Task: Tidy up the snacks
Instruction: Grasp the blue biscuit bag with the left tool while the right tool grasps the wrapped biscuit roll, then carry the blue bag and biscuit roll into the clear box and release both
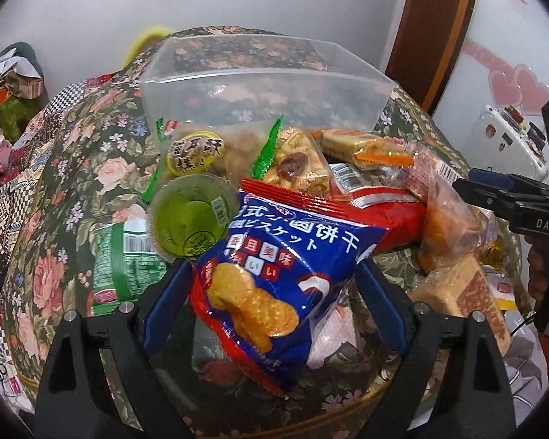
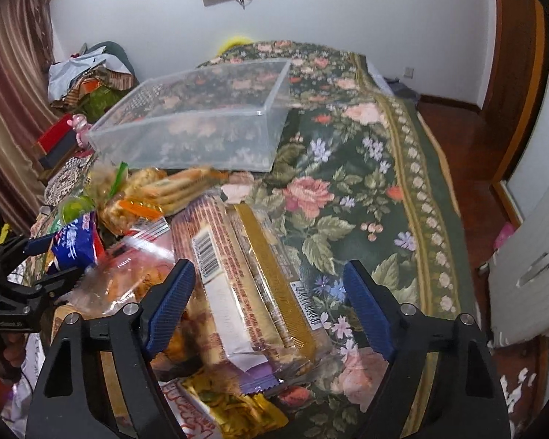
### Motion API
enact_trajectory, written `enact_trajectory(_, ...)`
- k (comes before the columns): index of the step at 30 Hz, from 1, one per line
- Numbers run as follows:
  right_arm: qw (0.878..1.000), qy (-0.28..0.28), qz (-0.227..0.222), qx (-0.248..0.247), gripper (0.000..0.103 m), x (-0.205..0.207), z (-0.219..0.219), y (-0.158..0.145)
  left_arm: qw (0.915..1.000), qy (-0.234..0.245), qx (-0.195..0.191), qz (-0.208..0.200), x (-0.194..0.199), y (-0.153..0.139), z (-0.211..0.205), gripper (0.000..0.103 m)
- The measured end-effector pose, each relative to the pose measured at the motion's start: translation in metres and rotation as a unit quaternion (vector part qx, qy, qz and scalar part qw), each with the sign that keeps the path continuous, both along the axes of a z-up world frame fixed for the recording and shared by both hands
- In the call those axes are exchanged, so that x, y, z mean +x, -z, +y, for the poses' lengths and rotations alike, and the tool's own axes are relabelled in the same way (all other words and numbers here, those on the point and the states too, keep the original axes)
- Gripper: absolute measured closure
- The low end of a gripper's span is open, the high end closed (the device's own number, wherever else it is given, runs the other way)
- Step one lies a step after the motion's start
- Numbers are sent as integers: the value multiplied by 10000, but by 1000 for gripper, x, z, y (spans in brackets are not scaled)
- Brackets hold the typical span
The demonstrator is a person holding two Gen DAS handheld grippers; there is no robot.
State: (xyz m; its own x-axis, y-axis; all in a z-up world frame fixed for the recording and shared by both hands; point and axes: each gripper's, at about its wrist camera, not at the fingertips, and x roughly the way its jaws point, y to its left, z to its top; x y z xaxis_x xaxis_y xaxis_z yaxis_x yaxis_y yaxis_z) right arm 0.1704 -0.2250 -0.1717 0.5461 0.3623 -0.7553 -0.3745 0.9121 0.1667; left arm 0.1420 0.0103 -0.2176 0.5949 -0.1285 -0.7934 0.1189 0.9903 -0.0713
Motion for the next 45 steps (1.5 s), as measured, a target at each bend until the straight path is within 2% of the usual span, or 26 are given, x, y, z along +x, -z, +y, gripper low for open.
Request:
enact_trajectory(8, 9993, -179, 249, 229, 22, 9, 2, 7, 9999, -12, -161, -6, 7, 6, -4, 12)
enact_trajectory(12, 9988, -185, 344, 304, 22, 13, 2, 8, 9997, 18, -234, -19, 6, 5, -3, 24)
enact_trajectory(15, 9997, -113, 147, 167, 24, 6, 2, 2, 9997, 53, -232, -29, 3, 4, -6, 32)
enact_trajectory(19, 9997, -203, -111, -72, 42, -1, 5, -5, 9998, 68, -132, -93, 0, 2, -10, 40)
enact_trajectory(21, 9995, -308, -76, -7, 57, -1, 7, -6, 9999, 46, -122, -103, -1, 1, -10, 42)
enact_trajectory(22, 9994, -349, -66, 35, 59, 0, 8, -6, 9999, 41, -123, -104, -2, 1, -10, 43)
enact_trajectory(24, 9991, -409, -96, 71, 71, 0, 10, -8, 9998, 24, -137, -125, -4, -2, -9, 44)
enact_trajectory(25, 9988, -478, -90, 72, 73, 0, 13, -9, 9998, 22, -133, -150, -6, -4, -9, 44)
enact_trajectory(29, 9980, -615, -115, -136, 72, 0, 22, -7, 9996, -19, -100, -245, -11, -10, -3, 45)
enact_trajectory(33, 9975, -683, -29, -163, 65, 2, 25, -5, 9995, -67, -109, -289, -15, -13, 1, 45)
enact_trajectory(36, 9961, -790, -99, -387, 62, 1, 34, -2, 9996, -95, -93, -259, -16, -11, 3, 45)
enact_trajectory(45, 9955, -810, -83, -482, 60, 9, 44, 3, 9993, -190, -165, -261, -16, -13, 6, 45)
